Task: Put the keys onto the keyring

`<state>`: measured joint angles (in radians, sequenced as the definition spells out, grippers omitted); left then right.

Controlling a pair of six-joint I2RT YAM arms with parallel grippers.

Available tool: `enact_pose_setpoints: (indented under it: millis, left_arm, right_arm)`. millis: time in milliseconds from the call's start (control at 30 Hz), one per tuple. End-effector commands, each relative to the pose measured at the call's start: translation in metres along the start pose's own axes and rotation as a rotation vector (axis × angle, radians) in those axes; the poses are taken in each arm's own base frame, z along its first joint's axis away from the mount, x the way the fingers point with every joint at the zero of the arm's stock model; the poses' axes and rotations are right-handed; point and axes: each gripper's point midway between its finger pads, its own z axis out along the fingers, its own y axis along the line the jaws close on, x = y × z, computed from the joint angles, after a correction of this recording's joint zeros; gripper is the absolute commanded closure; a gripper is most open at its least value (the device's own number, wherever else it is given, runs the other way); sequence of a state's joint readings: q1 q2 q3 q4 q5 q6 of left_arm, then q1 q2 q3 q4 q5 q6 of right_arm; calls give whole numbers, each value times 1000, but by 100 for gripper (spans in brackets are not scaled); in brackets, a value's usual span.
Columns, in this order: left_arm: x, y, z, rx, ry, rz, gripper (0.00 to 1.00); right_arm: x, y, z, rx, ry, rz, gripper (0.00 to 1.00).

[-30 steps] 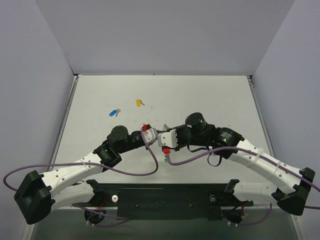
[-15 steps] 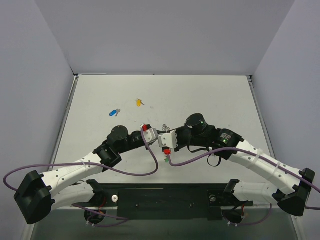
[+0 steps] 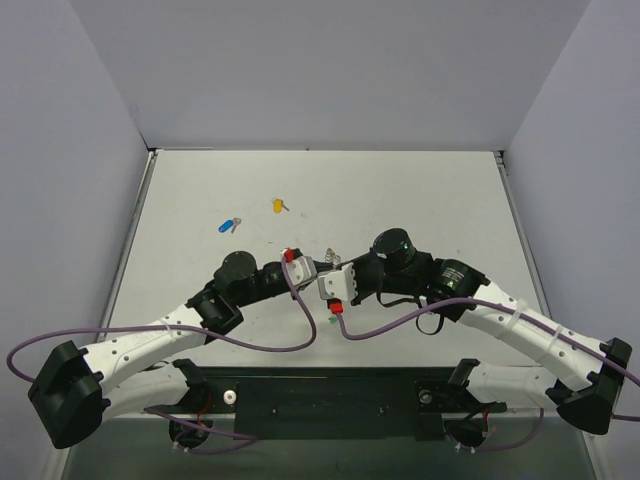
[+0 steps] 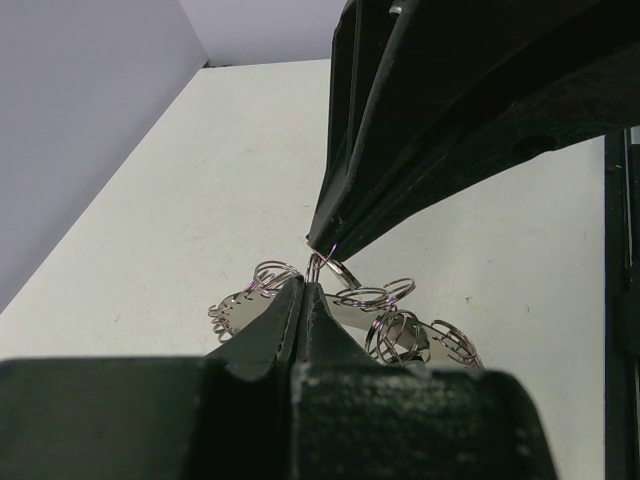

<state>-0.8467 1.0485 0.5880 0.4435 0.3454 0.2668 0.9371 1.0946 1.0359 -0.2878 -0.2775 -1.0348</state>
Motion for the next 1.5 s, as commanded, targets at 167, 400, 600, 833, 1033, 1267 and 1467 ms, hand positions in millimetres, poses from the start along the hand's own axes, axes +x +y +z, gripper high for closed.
enact_pose_setpoints:
  millis: [167, 400, 600, 833, 1033, 1267, 1467]
  left_arm:
    - [-54, 17, 0, -31, -166, 22, 100]
    - [-55, 18, 0, -28, -176, 0, 100]
    - [-59, 20, -2, -33, -199, -21, 100]
    - [-69, 26, -7, -50, -262, -85, 100]
    - [-73, 28, -7, -63, -311, -160, 100]
    - [-69, 26, -5, -49, -311, -139, 100]
    - [-76, 8, -6, 50, -375, -121, 100]
  right_arm:
    - [0, 10, -5, -40, -6, -121, 100]
    - [4, 19, -6, -76, 5, -188, 100]
    - [10, 22, -7, -86, 27, -206, 100]
    - [19, 27, -2, -84, 38, -151, 100]
    - [19, 27, -2, -56, 11, -50, 100]
    - [-7, -2, -41, 32, -110, 201, 66]
    - [-19, -32, -65, 125, -230, 596, 48]
